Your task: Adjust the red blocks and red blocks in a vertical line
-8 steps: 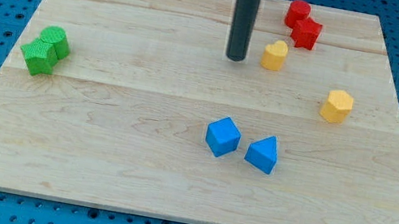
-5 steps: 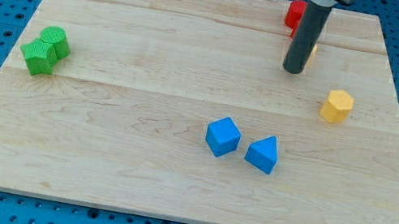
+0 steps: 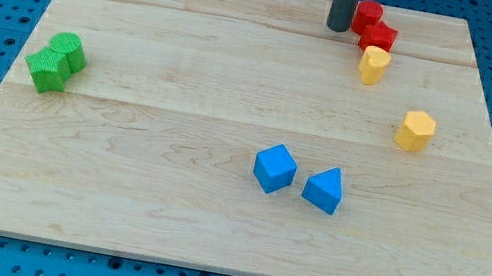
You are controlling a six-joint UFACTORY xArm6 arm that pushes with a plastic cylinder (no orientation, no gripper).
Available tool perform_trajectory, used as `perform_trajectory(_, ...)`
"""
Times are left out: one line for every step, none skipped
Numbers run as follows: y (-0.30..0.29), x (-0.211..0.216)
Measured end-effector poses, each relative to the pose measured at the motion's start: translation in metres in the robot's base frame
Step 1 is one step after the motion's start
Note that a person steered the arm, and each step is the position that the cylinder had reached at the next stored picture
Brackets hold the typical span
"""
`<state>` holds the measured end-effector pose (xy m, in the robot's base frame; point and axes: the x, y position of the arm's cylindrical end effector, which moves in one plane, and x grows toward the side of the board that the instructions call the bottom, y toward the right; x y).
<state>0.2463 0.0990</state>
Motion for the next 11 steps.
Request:
perform_trajectory(0.033, -0.008)
perform_trajectory(0.044, -0.015)
perform_trajectory(-0.008, -0.009)
perform_trajectory(-0.043, 0.004)
perform_trajectory(-0.029, 0.020)
perform_trajectory(0.002, 0.025)
perform_trajectory(0.013, 0.026)
perform_trajectory(0.014, 0.026)
perform_trajectory(0.024, 0.026)
perform_trajectory(0.035, 0.026)
perform_trajectory(0.025, 0.035)
